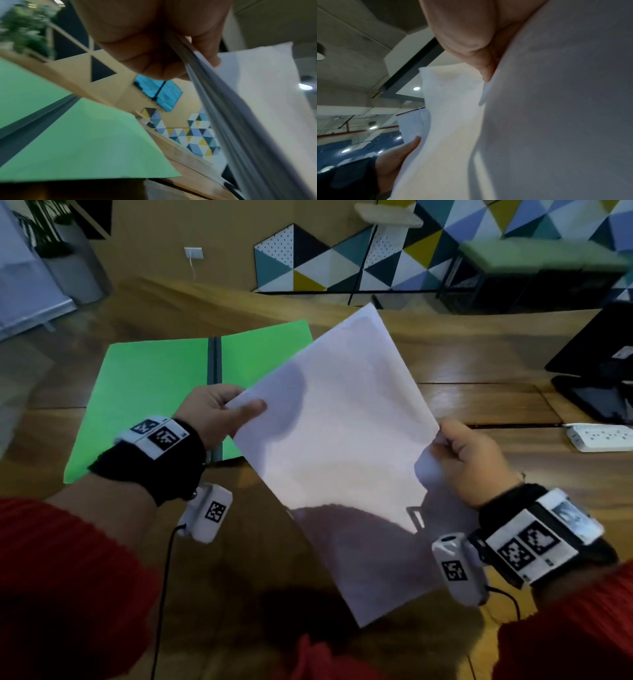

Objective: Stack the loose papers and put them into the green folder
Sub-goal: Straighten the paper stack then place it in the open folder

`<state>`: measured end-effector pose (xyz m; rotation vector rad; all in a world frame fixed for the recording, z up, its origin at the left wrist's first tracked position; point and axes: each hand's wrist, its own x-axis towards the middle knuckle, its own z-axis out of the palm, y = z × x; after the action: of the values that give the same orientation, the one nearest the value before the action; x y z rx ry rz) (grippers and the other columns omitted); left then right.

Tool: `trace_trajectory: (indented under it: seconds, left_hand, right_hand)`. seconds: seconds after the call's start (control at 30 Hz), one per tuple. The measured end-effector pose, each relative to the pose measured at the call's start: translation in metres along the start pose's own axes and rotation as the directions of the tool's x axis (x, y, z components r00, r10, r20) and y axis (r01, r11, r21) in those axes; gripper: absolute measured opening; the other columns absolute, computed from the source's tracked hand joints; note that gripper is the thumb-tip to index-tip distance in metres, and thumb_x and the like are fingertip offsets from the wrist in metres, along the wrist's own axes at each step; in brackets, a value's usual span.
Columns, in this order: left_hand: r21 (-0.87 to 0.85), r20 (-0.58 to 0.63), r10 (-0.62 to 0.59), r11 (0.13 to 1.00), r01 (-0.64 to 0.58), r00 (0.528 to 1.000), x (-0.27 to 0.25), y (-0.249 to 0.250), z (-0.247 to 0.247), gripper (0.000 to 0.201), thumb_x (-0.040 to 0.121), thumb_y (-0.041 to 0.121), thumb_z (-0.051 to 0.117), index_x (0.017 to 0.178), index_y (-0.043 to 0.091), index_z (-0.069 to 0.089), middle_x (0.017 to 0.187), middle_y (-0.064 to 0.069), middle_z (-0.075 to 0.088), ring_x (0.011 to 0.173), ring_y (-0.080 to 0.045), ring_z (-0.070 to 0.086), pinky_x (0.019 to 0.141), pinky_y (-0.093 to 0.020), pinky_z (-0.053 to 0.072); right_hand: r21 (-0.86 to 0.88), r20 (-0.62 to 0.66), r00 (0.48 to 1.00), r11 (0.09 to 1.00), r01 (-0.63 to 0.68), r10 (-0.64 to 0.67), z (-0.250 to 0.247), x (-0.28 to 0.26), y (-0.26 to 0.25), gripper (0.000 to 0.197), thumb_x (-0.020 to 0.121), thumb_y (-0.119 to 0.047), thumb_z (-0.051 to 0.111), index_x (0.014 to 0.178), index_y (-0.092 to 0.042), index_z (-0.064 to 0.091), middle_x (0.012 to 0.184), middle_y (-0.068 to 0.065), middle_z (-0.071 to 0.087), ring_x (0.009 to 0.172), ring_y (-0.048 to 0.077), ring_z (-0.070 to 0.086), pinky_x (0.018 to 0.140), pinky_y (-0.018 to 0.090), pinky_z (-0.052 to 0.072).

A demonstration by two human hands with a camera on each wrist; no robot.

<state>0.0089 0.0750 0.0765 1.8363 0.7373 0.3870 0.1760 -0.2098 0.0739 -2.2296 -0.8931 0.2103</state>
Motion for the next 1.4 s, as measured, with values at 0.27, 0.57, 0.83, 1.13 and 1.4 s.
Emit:
trace_trajectory:
  seconds: [0.27, 0.57, 0.83, 1.13, 1.4]
  left_hand:
    - [0.779, 0.016, -0.13, 0.623, 0.069, 0.991, 0.052, -0.084, 0.014, 0.099, 0.06, 0.027, 0.08, 0.141, 0.02, 0.024, 0.149, -0.015, 0.025, 0.136, -0.033, 0.028, 0.112, -0.046, 0.029]
    - [0.931, 0.139, -0.307, 0.366, -0.018, 0.941, 0.066, -0.111, 0.027, 0.092, 0.076, 0.036, 0.067, 0.144, 0.014, 0.009, 0.155, -0.019, 0.006, 0.143, -0.038, 0.009, 0.115, -0.05, 0.02]
    - [0.843, 0.221, -0.281, 0.537, -0.038, 0.934, 0.061, -0.105, 0.024, 0.065, 0.089, 0.017, 0.047, 0.144, 0.032, 0.015, 0.154, -0.016, 0.019, 0.137, -0.042, 0.026, 0.111, -0.054, 0.028]
    - [0.867, 0.403, -0.263, 0.417, -0.273, 0.876, -0.021, -0.065, 0.025, 0.059, 0.094, 0.017, 0.035, 0.144, 0.033, 0.009, 0.155, -0.015, 0.018, 0.137, -0.035, 0.03, 0.112, -0.047, 0.03]
    - [0.738, 0.673, -0.22, 0.251, -0.626, 0.706, -0.167, -0.079, 0.066, 0.042, 0.062, 0.03, 0.068, 0.102, 0.026, 0.057, 0.078, -0.006, 0.067, 0.05, -0.024, 0.06, 0.038, -0.029, 0.052]
  right_hand:
    - [0.189, -0.089, 0.932, 0.924, -0.331, 0.352, 0.01, 0.019, 0.051, 0.031, 0.087, 0.0, 0.052, 0.067, -0.024, 0.053, 0.068, 0.005, 0.058, 0.073, 0.032, 0.054, 0.068, 0.041, 0.045]
    - [0.326, -0.05, 0.886, 0.846, -0.421, 0.46, 0.028, 0.031, 0.055, 0.02, 0.086, 0.007, 0.049, 0.076, -0.008, 0.058, 0.072, 0.01, 0.056, 0.065, 0.023, 0.051, 0.064, 0.029, 0.042]
    - [0.45, -0.064, 0.892, 0.81, -0.375, 0.448, 0.031, 0.031, 0.046, 0.034, 0.086, 0.009, 0.046, 0.072, -0.019, 0.058, 0.069, 0.005, 0.054, 0.06, 0.016, 0.047, 0.056, 0.021, 0.04]
    - [0.473, -0.075, 0.88, 0.793, -0.383, 0.47, 0.021, 0.01, 0.037, 0.032, 0.087, 0.007, 0.047, 0.071, -0.019, 0.055, 0.07, 0.006, 0.053, 0.061, 0.013, 0.048, 0.054, 0.02, 0.039]
    - [0.439, 0.052, 0.842, 0.745, -0.502, 0.537, 0.032, -0.046, 0.063, 0.033, 0.086, 0.007, 0.046, 0.068, -0.017, 0.058, 0.077, 0.013, 0.052, 0.072, 0.027, 0.042, 0.066, 0.038, 0.035]
